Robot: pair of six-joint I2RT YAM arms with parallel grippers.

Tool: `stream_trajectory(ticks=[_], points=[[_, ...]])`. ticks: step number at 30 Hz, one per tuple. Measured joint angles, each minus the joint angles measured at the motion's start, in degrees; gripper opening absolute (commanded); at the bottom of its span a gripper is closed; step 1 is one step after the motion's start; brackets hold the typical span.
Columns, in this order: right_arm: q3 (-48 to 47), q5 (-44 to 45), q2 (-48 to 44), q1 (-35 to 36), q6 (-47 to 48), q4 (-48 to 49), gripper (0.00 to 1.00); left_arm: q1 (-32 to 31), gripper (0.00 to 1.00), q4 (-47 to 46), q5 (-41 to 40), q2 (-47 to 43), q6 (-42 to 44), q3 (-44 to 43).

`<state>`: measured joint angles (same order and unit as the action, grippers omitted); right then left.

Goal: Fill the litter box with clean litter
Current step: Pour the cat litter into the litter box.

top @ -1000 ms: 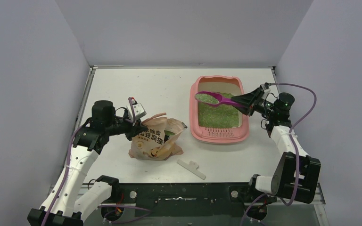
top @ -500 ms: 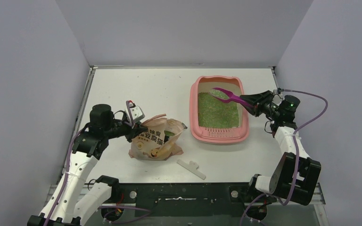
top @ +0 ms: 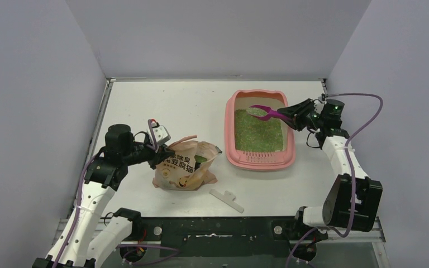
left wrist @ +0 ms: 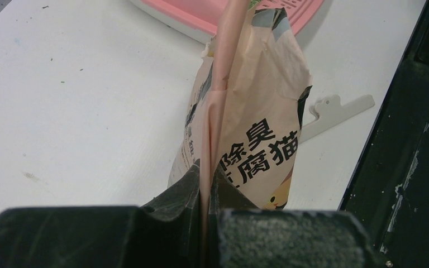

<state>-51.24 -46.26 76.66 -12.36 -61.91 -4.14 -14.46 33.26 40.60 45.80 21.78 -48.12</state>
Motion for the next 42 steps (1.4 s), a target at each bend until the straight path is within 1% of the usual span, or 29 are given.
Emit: stream_trajectory(ticks=[6, 18, 25, 34, 42], points=[[-4.9, 4.4, 3.7, 3.5, 2.8, -2.4, 0.0, 0.0, 0.0, 0.2, 0.0, -0.2, -0.5, 0.0], [-7.9, 9.3, 8.9, 7.5, 3.6, -2.8, 0.0, 0.0, 0.0, 0.3, 0.0, -0.3, -0.7, 0.0], [-10.7, 11.2, 10.7, 8.6, 3.5, -2.6, 0.0, 0.0, 0.0, 0.3, 0.0, -0.3, -0.8, 0.0], [-11.0, 13.5, 11.4, 9.0, 3.8, -3.3, 0.0, 0.0, 0.0, 0.3, 0.0, -0.3, -0.8, 0.0], [-11.9, 13.5, 11.4, 12.2, 4.8, -4.1, 0.0, 0.0, 0.0, 0.3, 0.0, -0.2, -0.8, 0.0]])
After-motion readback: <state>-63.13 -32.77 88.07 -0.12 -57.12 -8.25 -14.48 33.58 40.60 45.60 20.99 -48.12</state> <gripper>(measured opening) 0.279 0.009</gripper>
